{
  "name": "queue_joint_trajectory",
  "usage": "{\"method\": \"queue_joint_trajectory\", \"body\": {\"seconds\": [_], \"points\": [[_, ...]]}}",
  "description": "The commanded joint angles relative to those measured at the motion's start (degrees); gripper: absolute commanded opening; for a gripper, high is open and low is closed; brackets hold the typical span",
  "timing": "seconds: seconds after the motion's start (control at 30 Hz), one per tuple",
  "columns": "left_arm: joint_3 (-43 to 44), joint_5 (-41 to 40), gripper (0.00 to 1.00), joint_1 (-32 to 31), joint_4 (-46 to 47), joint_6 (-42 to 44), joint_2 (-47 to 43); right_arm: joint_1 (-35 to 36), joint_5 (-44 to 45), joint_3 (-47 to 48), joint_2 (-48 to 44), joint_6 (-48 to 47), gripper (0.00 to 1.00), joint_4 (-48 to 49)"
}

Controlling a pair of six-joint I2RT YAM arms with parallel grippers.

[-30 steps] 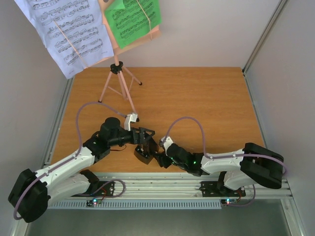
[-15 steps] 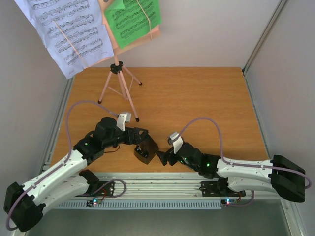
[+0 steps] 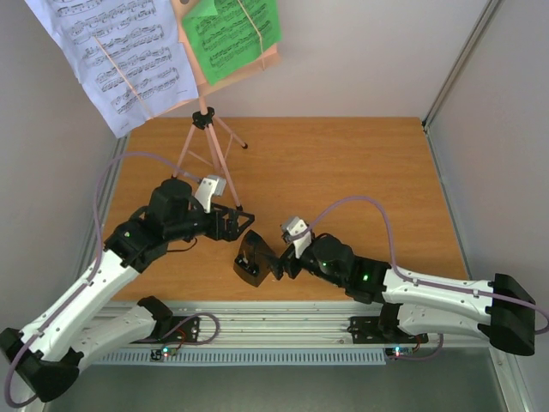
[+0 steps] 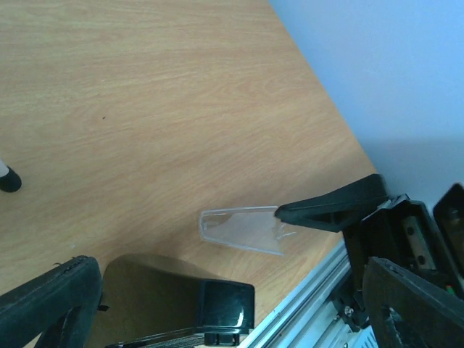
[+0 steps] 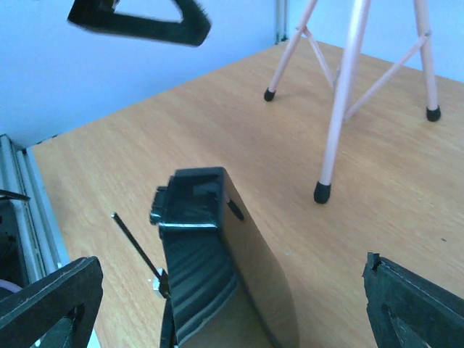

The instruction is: Pack up the instrument practice props

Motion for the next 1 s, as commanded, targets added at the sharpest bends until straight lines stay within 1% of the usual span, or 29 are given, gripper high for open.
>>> {"method": "queue_joint_trajectory", "body": {"seconds": [0.0,0.07,0.17,0.27,0.33,0.53,0.77,0.97], "points": [[6.73,5.61,0.99,1.21,-7.54,6.77,3.36,0.29,-4.25,3.7,3.8,-4.78,0.99,-0.22],[9.09,4.51,0.99,1.32,-8.91,8.62,3.86,0.34,-5.35,4.27,5.45,-5.74,0.98,1.36],[10.58,-3.64,0.99,1.33,-10.18,11.94,3.46,0.45,-4.91,4.56,7.82,-7.42,0.99,4.06],[9.18,-9.11,0.99,1.34,-9.21,14.96,2.95,0.63,-4.92,4.75,10.05,-9.0,0.99,7.19],[8.01,-10.46,0.99,1.4,-7.94,16.05,3.12,0.99,-5.12,5.26,11.65,-10.38,0.99,8.43],[6.17,-11.67,0.99,1.8,-7.34,17.42,3.89,1.61,-2.66,6.65,15.99,-12.56,0.98,10.29],[5.28,-10.25,0.99,1.84,-7.29,17.28,4.25,1.61,2.13,5.98,17.71,-11.88,0.99,13.96],[5.19,-9.48,0.99,1.93,-6.93,17.31,4.23,1.61,3.31,5.62,18.73,-10.95,0.99,15.01]]}}
